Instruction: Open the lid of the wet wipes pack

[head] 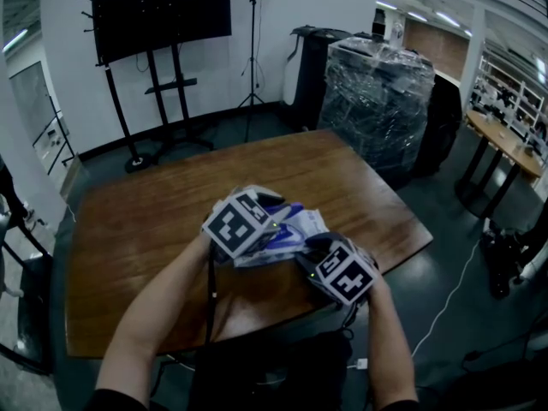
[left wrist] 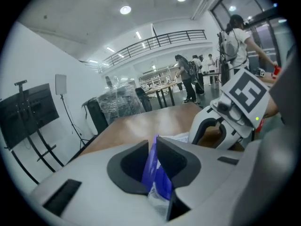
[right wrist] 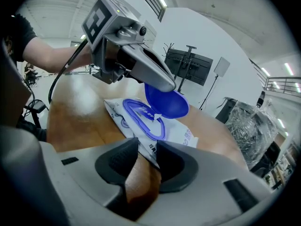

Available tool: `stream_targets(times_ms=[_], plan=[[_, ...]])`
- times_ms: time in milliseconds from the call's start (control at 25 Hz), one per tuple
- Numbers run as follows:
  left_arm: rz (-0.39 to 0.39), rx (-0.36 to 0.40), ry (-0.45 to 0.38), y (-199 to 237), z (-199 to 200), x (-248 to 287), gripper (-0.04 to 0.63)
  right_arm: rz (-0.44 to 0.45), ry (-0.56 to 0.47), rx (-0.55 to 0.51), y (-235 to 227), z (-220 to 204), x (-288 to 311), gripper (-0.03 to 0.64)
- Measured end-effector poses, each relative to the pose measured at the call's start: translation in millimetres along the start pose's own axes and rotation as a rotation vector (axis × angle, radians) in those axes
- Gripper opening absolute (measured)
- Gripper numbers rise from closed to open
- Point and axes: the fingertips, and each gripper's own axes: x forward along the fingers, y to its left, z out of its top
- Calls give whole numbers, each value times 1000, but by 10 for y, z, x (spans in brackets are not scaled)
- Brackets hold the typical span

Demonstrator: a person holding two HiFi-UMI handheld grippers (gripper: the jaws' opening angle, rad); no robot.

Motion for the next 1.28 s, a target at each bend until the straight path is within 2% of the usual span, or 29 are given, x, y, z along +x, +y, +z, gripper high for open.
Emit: stream_targets(times_ms=[440, 760, 1000, 1080, 1280], plan=[[127, -59, -56, 461, -109, 142, 65, 0, 5, 15, 7, 24, -6, 132], [162, -196, -75, 691, -330, 213, 80, -3, 17, 17, 4, 28, -10, 130], [177, -174, -97, 661, -239, 112, 88, -10, 18, 11, 5, 44, -12, 132], [188, -178, -124, 661, -170, 37, 138, -15, 11, 8, 2, 40, -16, 132], [211, -179, -214, 689, 14, -239, 143, -44, -4, -9, -13, 76, -60, 133]])
